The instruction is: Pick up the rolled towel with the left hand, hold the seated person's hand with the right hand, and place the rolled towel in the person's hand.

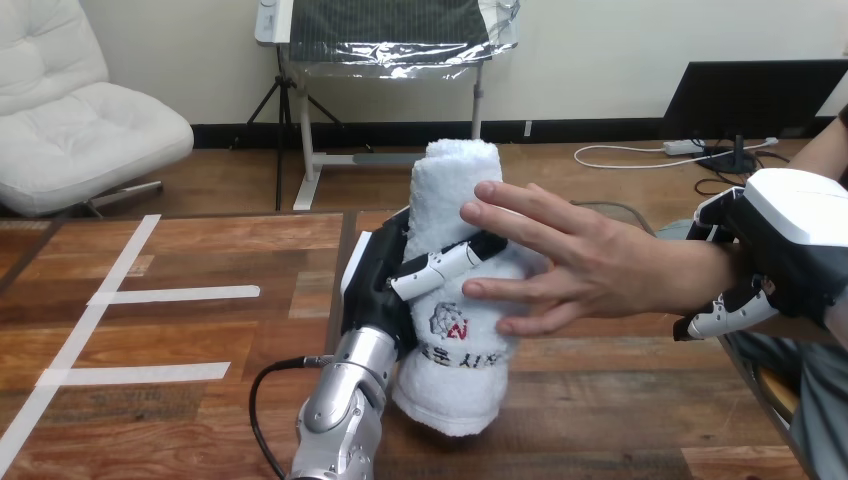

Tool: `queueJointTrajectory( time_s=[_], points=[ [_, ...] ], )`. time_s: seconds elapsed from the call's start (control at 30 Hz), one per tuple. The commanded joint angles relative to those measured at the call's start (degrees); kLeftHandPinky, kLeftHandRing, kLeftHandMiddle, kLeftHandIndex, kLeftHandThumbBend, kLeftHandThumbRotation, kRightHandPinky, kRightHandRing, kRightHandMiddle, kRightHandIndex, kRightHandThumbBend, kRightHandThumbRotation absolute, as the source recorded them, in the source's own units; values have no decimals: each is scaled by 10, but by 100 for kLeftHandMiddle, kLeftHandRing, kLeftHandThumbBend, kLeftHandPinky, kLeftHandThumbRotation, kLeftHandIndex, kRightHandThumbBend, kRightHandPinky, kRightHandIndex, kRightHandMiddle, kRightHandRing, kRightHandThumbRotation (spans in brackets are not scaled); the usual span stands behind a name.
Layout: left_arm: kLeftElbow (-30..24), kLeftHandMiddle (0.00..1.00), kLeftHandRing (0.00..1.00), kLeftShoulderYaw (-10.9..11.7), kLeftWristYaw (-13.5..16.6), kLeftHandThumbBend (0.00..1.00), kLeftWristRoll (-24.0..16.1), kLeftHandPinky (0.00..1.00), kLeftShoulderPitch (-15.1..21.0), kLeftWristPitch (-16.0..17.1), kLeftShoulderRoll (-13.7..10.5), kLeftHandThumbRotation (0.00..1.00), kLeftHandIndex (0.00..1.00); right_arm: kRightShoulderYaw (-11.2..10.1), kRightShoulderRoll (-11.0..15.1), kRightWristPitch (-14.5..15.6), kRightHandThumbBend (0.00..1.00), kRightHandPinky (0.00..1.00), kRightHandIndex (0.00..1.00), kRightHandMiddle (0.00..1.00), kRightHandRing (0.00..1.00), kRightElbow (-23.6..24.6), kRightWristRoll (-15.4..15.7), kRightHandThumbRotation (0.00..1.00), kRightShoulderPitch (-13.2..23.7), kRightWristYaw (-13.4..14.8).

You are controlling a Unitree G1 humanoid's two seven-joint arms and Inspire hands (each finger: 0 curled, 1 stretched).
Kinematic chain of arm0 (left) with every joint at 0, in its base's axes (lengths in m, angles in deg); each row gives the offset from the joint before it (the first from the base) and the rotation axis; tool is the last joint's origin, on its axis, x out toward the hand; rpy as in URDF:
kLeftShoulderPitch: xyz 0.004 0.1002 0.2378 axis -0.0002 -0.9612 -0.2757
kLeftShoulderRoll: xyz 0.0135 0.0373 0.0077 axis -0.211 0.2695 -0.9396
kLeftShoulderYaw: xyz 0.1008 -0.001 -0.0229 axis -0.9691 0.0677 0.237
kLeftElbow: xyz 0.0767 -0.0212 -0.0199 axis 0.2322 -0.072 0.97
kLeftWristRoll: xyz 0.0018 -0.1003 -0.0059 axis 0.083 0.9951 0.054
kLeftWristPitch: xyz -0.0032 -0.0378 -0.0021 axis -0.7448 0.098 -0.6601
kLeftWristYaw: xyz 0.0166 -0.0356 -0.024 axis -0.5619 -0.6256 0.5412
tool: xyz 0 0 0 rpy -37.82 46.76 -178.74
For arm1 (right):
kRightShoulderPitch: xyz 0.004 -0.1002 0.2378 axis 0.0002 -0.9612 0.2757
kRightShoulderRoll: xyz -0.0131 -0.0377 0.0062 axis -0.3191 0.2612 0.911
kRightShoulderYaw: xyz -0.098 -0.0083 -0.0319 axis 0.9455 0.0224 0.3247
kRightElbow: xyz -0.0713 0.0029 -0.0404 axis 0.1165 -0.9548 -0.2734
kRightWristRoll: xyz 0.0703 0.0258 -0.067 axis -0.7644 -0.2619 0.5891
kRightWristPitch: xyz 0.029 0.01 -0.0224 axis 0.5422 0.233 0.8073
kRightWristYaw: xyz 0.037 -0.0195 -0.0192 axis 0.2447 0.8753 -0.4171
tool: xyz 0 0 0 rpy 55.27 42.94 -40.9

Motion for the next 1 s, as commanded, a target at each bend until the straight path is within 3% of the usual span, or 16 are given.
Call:
queueJointTrajectory(
  time_s=[0.0,0.97],
  points=[
    [-48,43,38,-12,1,89,9,34,91,3,99,5,48,-10,-15,10,83,32,48,46,38,13,-1,0,6,3],
    [-66,42,37,-39,24,89,25,33,79,-10,123,4,47,-12,-18,11,84,32,47,47,38,17,1,0,-3,7]
  ],
)
